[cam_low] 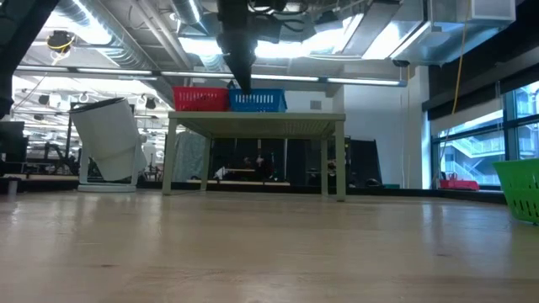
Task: Pick & Place Office Desk Supplies
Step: Put the blue bin on the shelf, then put the green bin on the shelf
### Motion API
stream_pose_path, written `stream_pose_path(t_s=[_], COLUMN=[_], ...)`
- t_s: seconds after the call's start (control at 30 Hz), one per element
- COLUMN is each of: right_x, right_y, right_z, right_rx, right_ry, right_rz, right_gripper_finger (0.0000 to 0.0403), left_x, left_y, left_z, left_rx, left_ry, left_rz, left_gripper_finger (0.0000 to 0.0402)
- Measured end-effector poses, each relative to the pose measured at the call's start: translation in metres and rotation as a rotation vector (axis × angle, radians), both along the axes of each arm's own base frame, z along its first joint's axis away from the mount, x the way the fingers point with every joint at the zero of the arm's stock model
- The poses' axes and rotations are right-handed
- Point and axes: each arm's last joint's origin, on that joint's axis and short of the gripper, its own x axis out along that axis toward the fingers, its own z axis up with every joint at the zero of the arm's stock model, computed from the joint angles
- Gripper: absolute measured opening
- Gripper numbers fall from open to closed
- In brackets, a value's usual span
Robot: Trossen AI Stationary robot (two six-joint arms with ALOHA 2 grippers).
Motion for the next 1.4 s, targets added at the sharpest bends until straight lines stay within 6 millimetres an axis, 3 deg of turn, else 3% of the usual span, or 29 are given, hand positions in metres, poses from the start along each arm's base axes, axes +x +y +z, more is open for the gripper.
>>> stream_pose_path(t_s=[0.3,0.6,0.9,1.17,1.4], right_x=[-0.001,-0.010,-0.012,-0.011,-0.007], right_y=[-0.001,-0.010,-0.013,-0.018,-0.029], right_z=[-0.001,-0.005,-0.006,-0.007,-0.014], right_rx=[0.014,0.024,0.097,0.200,0.256], right_ry=[0.017,0.133,0.187,0.223,0.108], right_rz=[-0.041,-0.207,-0.350,-0.609,-0.939], right_gripper_finger=[0.0098,0.0098,0.0098,0.0107,0.0168], left_x=[0.003,0.002,-0.005,-0.004,-0.002], left_y=[-0.020,-0.041,-0.053,-0.093,-0.141], left_z=[0.004,0.013,0.025,0.031,0.031], left_rx=[0.004,0.164,0.163,-0.021,-0.216], left_ry=[-0.007,0.031,-0.013,-0.125,-0.155], left_rz=[-0.052,-0.091,-0.069,-0.074,-0.162], left_gripper_finger=[0.0089,0.0088,0.0091,0.0087,0.0086])
